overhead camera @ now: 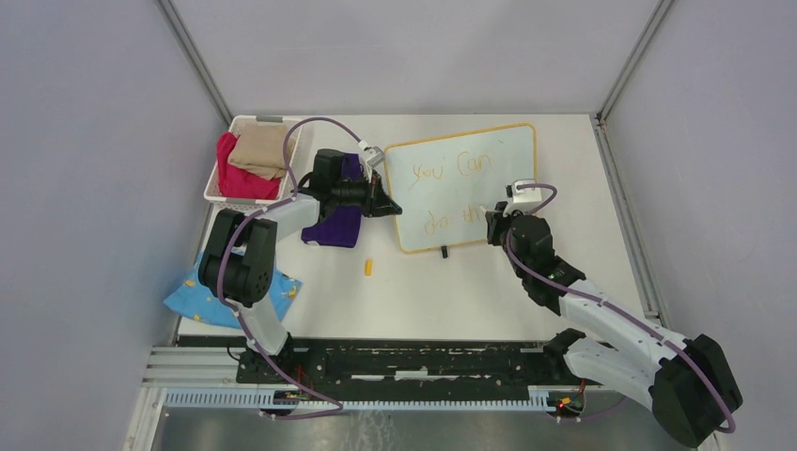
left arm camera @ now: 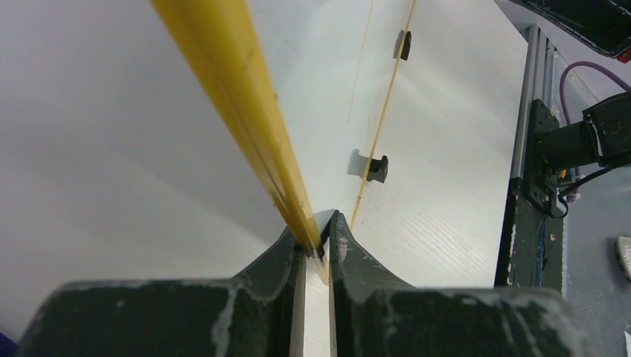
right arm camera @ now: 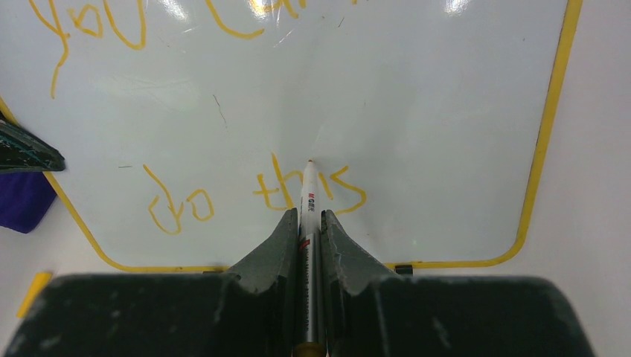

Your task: Write a sentence on the whiteboard

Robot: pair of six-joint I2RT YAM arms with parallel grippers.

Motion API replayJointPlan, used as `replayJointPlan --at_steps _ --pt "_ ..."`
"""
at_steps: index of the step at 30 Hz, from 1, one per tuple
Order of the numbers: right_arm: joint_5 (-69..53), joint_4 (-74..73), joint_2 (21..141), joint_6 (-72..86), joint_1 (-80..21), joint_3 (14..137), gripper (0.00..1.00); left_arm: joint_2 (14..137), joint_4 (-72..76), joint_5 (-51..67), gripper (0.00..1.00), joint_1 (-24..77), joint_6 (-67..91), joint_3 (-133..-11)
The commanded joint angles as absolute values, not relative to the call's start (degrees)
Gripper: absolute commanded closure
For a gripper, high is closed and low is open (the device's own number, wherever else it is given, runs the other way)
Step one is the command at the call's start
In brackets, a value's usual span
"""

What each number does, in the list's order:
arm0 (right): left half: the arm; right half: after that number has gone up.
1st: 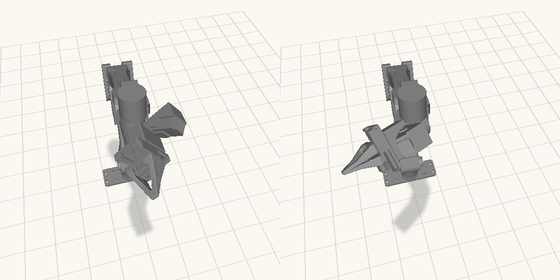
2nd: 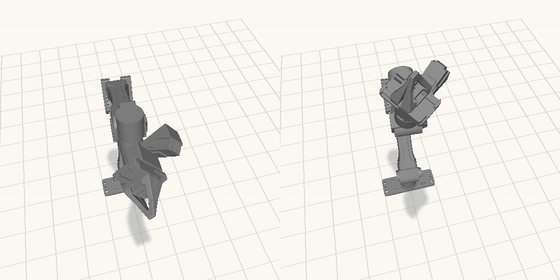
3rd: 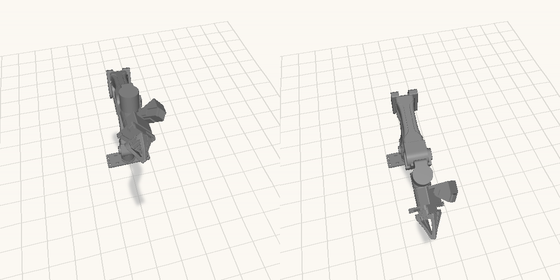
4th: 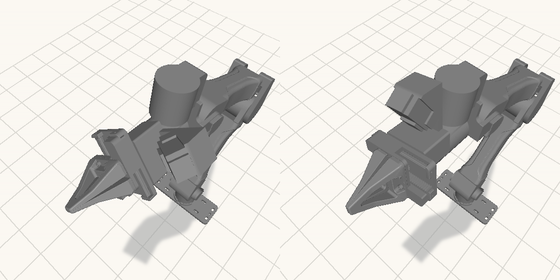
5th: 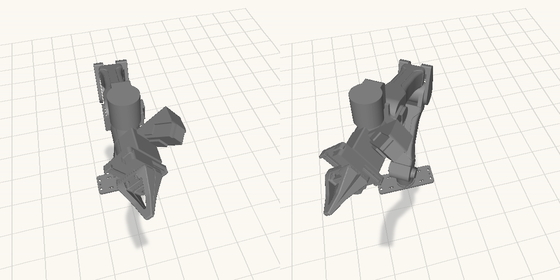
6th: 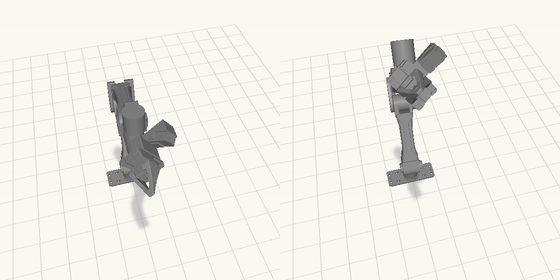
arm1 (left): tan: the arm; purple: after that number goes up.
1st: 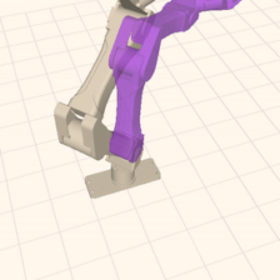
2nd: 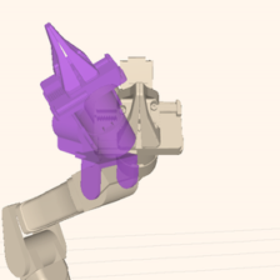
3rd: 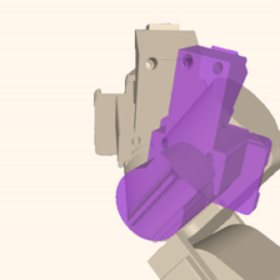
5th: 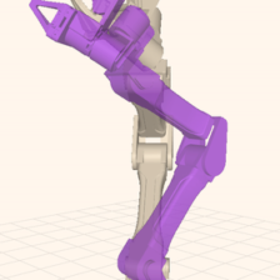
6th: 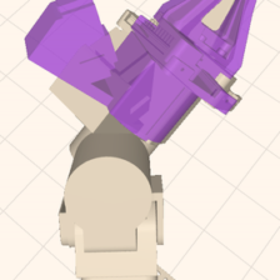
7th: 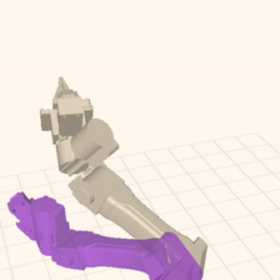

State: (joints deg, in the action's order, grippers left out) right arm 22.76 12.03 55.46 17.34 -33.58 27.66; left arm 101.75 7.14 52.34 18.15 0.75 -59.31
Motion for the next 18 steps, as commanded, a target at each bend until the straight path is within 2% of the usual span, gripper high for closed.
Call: replayJointPlan --at_steps 1,18 --pt "23.59 14.97 55.64 18.08 -33.21 30.41 1.00 105.36 2.72 41.99 0.98 20.39 -8.04 -58.51" --pt "23.47 15.57 56.85 18.30 -32.78 30.50 1.00 105.25 2.66 41.85 0.98 20.65 -8.07 -58.54"
